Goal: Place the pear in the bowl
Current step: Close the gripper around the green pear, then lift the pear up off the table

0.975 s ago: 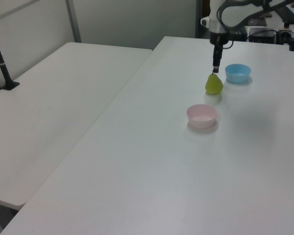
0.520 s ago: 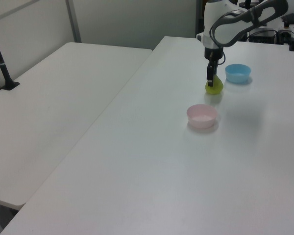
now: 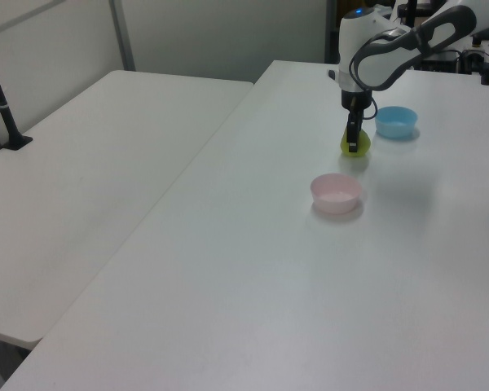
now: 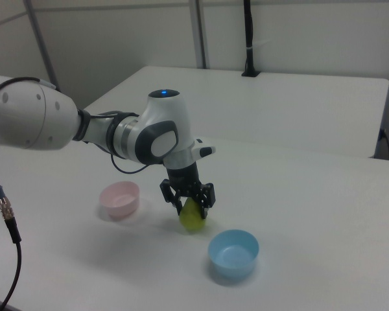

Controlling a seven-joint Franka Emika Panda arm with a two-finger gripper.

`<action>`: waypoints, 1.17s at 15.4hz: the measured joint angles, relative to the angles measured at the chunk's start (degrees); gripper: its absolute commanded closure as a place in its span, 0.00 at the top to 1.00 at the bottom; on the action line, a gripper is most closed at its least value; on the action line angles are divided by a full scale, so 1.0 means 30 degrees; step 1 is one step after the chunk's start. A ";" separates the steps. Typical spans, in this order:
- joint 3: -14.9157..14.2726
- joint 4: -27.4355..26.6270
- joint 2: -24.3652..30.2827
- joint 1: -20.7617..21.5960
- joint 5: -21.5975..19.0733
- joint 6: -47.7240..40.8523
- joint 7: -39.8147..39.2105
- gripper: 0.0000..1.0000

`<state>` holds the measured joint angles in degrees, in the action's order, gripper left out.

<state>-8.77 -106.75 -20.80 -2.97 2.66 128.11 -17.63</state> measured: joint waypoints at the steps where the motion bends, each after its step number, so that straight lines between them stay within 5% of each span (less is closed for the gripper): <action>1: -0.0001 -0.0087 0.0080 0.0000 0.0008 0.0264 0.0009 0.00; 9: 0.0135 0.0344 0.1317 0.0198 0.0007 -0.0532 0.0063 0.00; 18: 0.0465 0.7626 0.2499 0.1210 -0.0148 -0.9606 0.2618 0.00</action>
<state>-7.38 -83.87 -13.30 0.66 2.21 99.29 -9.78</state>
